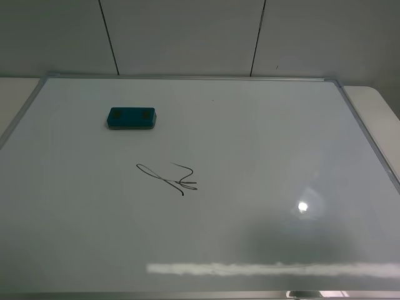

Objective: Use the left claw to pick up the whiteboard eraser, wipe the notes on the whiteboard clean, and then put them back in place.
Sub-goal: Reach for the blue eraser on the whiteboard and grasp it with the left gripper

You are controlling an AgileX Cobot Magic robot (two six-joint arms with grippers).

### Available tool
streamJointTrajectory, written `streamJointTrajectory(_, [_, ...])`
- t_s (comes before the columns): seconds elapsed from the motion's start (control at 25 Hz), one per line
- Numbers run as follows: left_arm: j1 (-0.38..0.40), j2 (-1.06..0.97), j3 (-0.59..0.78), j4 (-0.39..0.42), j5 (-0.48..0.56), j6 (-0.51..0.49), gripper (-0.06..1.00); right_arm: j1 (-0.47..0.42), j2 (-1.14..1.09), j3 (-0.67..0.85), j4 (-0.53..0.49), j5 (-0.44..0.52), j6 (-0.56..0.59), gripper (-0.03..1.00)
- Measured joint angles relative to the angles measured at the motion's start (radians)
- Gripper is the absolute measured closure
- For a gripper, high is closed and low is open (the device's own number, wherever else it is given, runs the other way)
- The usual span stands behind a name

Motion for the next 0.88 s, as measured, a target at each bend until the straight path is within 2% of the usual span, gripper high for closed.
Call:
streamJointTrajectory(0.44, [0.000,0.000,0.000,-0.001,-0.003,0.026,-0.05,0.000,0.000,0.000,0.000,0.000,0.000,-0.03])
streamJointTrajectory(0.56, [0.000,0.019,-0.004,-0.003,-0.023,0.097,-0.05,0.000,0.000,0.000,0.000,0.000,0.000,-0.03])
streamJointTrajectory(0.68, [0.000,0.121,-0.032,-0.017,-0.070,0.154,-0.05,0.000,0.000,0.000,0.000,0.000,0.000,-0.03])
streamJointTrajectory(0.8, [0.000,0.277,-0.070,-0.050,-0.116,0.252,-0.05,0.000,0.000,0.000,0.000,0.000,0.000,-0.03])
streamJointTrajectory(0.88, [0.000,0.397,-0.108,-0.078,-0.144,0.355,-0.05,0.000,0.000,0.000,0.000,0.000,0.000,-0.03])
